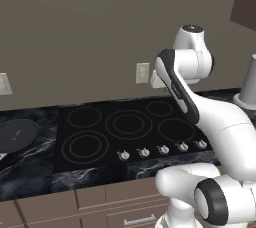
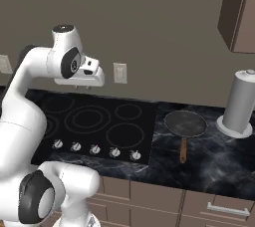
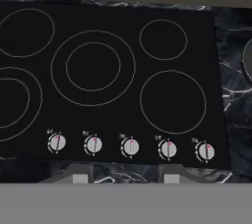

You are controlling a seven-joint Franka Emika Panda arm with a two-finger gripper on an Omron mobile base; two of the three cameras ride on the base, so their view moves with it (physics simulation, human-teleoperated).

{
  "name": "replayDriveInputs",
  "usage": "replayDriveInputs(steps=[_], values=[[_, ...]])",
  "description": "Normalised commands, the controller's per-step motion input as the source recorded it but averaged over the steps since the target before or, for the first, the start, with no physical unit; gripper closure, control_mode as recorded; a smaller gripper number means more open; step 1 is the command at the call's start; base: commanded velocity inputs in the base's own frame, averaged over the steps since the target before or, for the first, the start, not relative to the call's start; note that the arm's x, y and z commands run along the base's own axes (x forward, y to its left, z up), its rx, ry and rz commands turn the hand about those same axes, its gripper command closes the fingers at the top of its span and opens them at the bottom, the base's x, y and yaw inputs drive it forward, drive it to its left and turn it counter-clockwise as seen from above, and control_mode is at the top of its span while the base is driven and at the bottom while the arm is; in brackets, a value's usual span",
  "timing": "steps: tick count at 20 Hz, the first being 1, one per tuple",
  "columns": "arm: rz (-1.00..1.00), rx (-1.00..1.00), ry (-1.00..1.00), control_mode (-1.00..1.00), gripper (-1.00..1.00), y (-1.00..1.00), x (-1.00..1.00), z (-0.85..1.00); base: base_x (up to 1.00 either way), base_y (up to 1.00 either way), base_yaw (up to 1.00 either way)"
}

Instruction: Place both pans onto different burners. Then place the broccoli and the steak on different pans.

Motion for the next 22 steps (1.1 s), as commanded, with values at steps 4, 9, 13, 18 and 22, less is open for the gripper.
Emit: replayDriveInputs(steps=[4,9,13,18,22], values=[[0.0,0.0,0.0,-1.0,-1.0,-0.38,0.0,0.0,0.0,0.0,0.0],[0.0,0.0,0.0,-1.0,-1.0,-0.97,-0.21,0.0,0.0,0.0,0.0],[0.0,0.0,0.0,-1.0,-1.0,-1.0,-0.24,0.0,0.0,0.0,0.0],[0.0,-0.01,0.03,-1.0,-1.0,-0.97,-0.03,0.0,0.0,0.0,0.0],[0.0,-0.02,0.07,-1.0,-1.0,-0.92,0.0,0.0,0.0,0.0,0.0]])
